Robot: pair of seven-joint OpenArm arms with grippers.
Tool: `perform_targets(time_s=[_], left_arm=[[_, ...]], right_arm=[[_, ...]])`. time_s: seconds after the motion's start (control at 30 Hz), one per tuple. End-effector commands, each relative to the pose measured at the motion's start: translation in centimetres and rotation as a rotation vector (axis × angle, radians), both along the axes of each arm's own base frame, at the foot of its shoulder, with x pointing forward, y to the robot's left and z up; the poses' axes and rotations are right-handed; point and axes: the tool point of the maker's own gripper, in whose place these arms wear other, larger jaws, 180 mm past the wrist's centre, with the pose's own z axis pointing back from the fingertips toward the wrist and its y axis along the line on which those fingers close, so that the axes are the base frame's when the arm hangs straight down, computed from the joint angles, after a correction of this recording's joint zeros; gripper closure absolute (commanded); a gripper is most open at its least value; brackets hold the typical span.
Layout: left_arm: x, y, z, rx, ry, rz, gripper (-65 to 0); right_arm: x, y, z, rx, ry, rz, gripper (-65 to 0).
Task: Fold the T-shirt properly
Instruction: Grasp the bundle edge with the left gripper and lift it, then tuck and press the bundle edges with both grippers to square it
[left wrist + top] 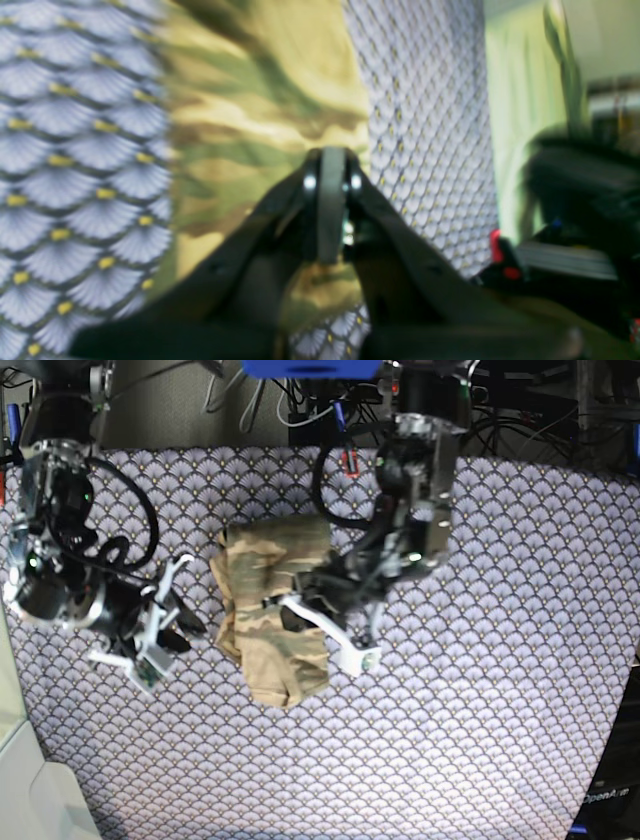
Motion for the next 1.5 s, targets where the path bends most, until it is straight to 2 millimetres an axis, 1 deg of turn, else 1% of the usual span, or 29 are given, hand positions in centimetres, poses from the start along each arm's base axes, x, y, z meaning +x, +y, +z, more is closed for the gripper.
perform_targets(time_s=[0.0, 0.07, 0.1, 0.17, 0.23, 0.3, 0.33, 0.37, 0.43, 0.47, 0.5, 0.57, 0.67, 0.7, 0.8, 0.93, 1.0, 1.1, 1.13, 1.23, 1.37, 1.47], left_arm=[[0.7, -0.9, 0.8, -0.018, -0.040, -0.003, -0.3], [-0.1, -2.6, -1.0, -0.006, -0.017, -0.037, -0.3], [-0.5, -3.1, -1.8, 0.003, -0.002, -0.050, -0.3], [-1.3, -3.5, -4.2, 0.021, 0.048, -0.059, -0.3], [-2.1, -3.7, -6.6, 0.046, 0.112, -0.072, -0.3], [-3.1, -4.2, -7.9, 0.061, 0.153, -0.103, -0.3], [-3.4, -4.4, -8.2, 0.065, 0.162, -0.113, -0.3], [-3.4, -4.5, -8.2, 0.065, 0.160, -0.114, -0.3], [-3.5, -3.9, -8.4, 0.069, 0.162, -0.111, -0.3], [-3.3, -3.8, -8.0, 0.071, 0.148, -0.110, -0.3], [-3.3, -3.8, -7.9, 0.074, 0.144, -0.110, -0.3], [-3.8, -3.2, -8.2, 0.085, 0.169, -0.128, -0.3], [-4.4, -3.1, -8.6, 0.099, 0.204, -0.151, -0.3], [-4.4, -3.1, -8.6, 0.099, 0.205, -0.150, -0.3], [-4.4, -2.9, -8.7, 0.100, 0.206, -0.148, -0.3], [-4.5, -2.8, -8.9, 0.105, 0.210, -0.148, -0.3], [-4.6, -2.7, -9.0, 0.105, 0.213, -0.148, -0.3], [-5.1, -2.8, -9.4, 0.104, 0.226, -0.149, -0.3], [-5.2, -2.8, -9.4, 0.103, 0.227, -0.149, -0.3], [-5.3, -2.7, -9.5, 0.105, 0.230, -0.149, -0.3], [-5.4, -2.7, -9.6, 0.106, 0.231, -0.149, -0.3], [-5.9, -2.7, -9.9, 0.105, 0.242, -0.148, -0.3]], right_arm=[[0.4, 0.6, 1.3, 0.016, -0.044, 0.024, -15.4], [0.4, 1.1, 1.2, 0.015, -0.044, 0.039, -15.4], [0.5, 1.1, 1.3, 0.015, -0.045, 0.037, -15.4], [0.6, 1.1, 1.5, 0.019, -0.051, 0.038, -15.4], [1.1, 1.2, 2.2, 0.020, -0.072, 0.040, -15.4], [1.5, 1.2, 2.7, 0.021, -0.087, 0.040, -15.4], [2.0, 1.3, 3.3, 0.024, -0.105, 0.040, -15.4], [2.2, 1.7, 3.8, 0.034, -0.117, 0.043, -15.4], [2.9, 2.3, 4.7, 0.050, -0.140, 0.048, -15.4], [3.3, 2.4, 4.5, 0.052, -0.131, 0.053, -15.4], [3.7, 2.8, 4.2, 0.057, -0.115, 0.061, -15.4], [4.6, 4.3, 2.9, 0.087, -0.055, 0.084, -15.4], [5.1, 6.1, 0.8, 0.131, 0.030, 0.102, -15.4], [5.0, 7.0, 0.3, 0.153, 0.046, 0.117, -15.4], [4.0, 10.4, 0.6, 0.226, 0.048, 0.200, -15.4], [2.7, 13.3, 0.5, 0.272, 0.059, 0.284, -15.4], [2.4, 14.5, -0.4, 0.292, 0.086, 0.310, -15.4], [2.7, 16.0, -2.8, 0.333, 0.163, 0.316, -15.4], [2.9, 16.4, -3.6, 0.346, 0.188, 0.314, -15.4], [3.9, 17.3, -5.2, 0.369, 0.225, 0.311, -15.4], [5.2, 17.5, -5.7, 0.391, 0.224, 0.297, -15.4], [6.2, 16.6, -5.9, 0.386, 0.216, 0.277, -15.4]])
